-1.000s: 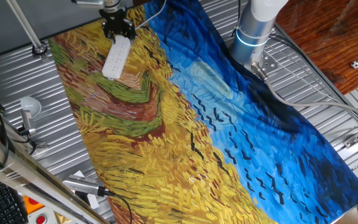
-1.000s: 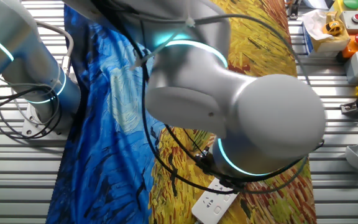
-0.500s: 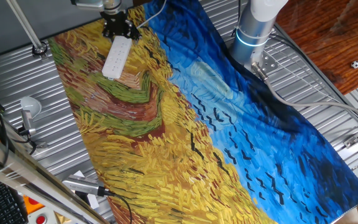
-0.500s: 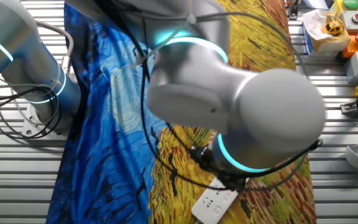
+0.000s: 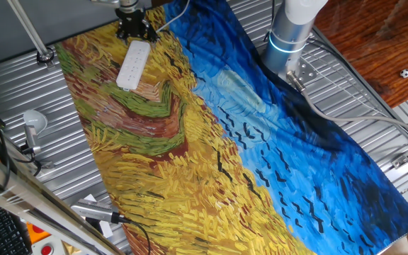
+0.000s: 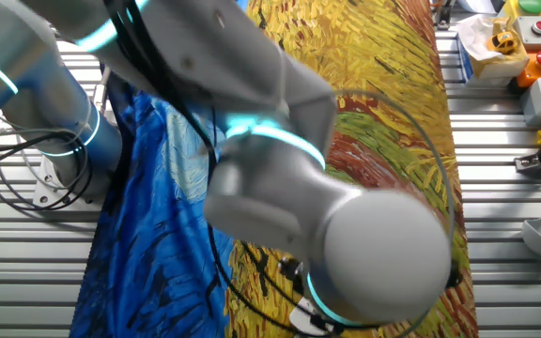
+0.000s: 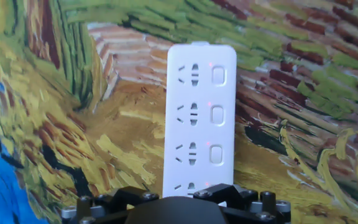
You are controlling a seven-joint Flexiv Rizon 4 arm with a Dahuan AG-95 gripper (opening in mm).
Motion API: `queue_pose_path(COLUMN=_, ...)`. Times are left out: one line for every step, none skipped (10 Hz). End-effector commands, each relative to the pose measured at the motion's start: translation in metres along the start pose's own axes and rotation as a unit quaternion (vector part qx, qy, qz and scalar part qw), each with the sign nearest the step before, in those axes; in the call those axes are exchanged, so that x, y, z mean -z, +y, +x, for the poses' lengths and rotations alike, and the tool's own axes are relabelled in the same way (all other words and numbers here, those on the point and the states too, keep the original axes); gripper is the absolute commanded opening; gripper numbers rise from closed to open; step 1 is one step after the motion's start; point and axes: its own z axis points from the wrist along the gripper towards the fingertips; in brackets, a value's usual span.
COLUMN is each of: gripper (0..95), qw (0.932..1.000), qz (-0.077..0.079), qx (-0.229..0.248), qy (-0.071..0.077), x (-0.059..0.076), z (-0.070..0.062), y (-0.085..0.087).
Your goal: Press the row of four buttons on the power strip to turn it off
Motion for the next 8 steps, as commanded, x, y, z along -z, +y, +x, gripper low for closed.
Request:
queue_pose_path(gripper=95.0, qw=0.9999, qz=0.005, qx=-0.012, qy=-0.005, x=-0.009, z=0.003, y=0.002)
queue_pose_path(gripper=95.0, qw=0.9999, qz=0.006, qx=-0.013, qy=-0.005, x=-0.012, z=0.003, y=0.002)
queue_pose_path(gripper=95.0, qw=0.9999, qz=0.007, qx=-0.013, qy=-0.007, x=-0.017, z=0.005, y=0.002)
queue_pose_path(gripper=95.0, qw=0.9999, qz=0.008, qx=-0.013, qy=-0.007, x=-0.018, z=0.005, y=0.002)
queue_pose_path(gripper=95.0, qw=0.9998, qz=0.008, qx=-0.013, qy=-0.009, x=-0.024, z=0.007, y=0.001)
queue_pose_path(gripper=95.0, qw=0.9998, qz=0.009, qx=-0.014, qy=-0.01, x=-0.027, z=0.008, y=0.002)
queue_pose_path(gripper=95.0, qw=0.9998, qz=0.01, qx=-0.015, qy=-0.012, x=-0.029, z=0.009, y=0.003)
queue_pose_path(gripper=95.0, qw=0.9997, qz=0.011, qx=-0.016, qy=-0.015, x=-0.033, z=0.01, y=0.004)
